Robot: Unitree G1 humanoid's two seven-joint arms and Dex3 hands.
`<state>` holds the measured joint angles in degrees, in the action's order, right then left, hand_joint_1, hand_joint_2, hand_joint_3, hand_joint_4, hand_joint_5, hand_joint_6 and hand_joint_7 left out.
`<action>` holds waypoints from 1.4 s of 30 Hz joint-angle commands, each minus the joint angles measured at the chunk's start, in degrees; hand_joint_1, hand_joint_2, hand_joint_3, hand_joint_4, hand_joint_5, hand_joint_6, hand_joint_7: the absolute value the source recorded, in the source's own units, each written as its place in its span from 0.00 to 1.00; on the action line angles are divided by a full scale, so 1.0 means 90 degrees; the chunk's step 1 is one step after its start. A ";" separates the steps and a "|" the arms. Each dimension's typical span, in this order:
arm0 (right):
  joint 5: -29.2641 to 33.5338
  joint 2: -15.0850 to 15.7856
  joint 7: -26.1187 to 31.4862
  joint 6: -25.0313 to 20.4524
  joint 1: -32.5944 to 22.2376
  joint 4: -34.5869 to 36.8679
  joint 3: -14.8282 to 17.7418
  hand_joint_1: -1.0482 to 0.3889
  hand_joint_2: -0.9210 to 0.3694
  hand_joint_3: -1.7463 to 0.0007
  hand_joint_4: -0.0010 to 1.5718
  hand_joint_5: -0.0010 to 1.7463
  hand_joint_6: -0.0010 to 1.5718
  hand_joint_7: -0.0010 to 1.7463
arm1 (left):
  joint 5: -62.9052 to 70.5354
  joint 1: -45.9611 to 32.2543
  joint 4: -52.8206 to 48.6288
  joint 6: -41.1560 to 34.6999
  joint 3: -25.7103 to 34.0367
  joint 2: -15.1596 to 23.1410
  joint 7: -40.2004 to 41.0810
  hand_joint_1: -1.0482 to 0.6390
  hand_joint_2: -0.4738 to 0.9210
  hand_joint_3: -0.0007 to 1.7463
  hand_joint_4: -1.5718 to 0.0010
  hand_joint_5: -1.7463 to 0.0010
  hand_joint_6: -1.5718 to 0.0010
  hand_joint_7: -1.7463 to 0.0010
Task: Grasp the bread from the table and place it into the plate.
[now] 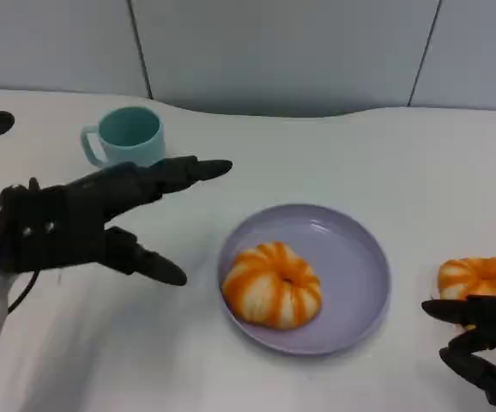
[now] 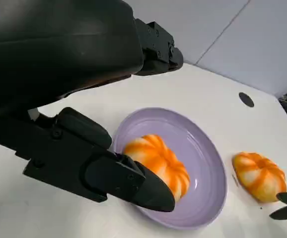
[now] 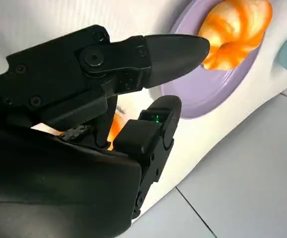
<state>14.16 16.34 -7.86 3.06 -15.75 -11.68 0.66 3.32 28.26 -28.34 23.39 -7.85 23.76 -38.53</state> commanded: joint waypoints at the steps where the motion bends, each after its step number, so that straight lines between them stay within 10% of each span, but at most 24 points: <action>1: -0.0044 0.0080 0.0034 0.0136 -0.0032 0.0106 0.0089 0.55 0.00 0.81 0.39 0.44 0.52 0.00 | -0.0348 -0.1073 0.0164 -0.0346 0.0566 -0.0235 0.0838 0.35 1.00 0.03 0.96 0.53 0.75 0.97; 7: -0.0071 0.0106 0.0052 0.0262 -0.0016 0.0202 0.0174 0.56 0.00 0.81 0.40 0.44 0.52 0.01 | -0.0385 -0.2085 0.0819 -0.1363 0.0763 -0.0560 0.1486 0.38 1.00 0.02 0.83 0.33 0.62 0.91; 10: -0.0126 0.0132 0.0044 0.0466 0.0008 0.0368 0.0219 0.56 0.00 0.81 0.40 0.44 0.53 0.01 | -0.0449 -0.2263 0.0992 -0.1790 0.0835 -0.0715 0.1719 0.39 1.00 0.05 0.80 0.16 0.78 0.40; 16: -0.0153 0.0188 0.0008 0.0590 -0.0019 0.0468 0.0282 0.56 0.00 0.82 0.41 0.45 0.53 0.01 | -0.0442 -0.2507 0.1365 -0.2519 0.0918 -0.0770 0.1932 0.42 1.00 0.04 0.62 0.00 0.72 0.02; 42: -0.0229 0.0284 -0.0066 0.0820 0.0018 0.0799 0.0379 0.56 0.00 0.84 0.42 0.43 0.54 0.01 | -0.0204 -0.2548 0.1727 -0.3448 0.0722 -0.0788 0.1976 0.44 0.97 0.01 0.54 0.00 0.63 0.00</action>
<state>12.62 18.13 -8.63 9.73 -15.87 -5.01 3.42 1.71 5.06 -12.81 -7.40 -1.68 16.03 -20.84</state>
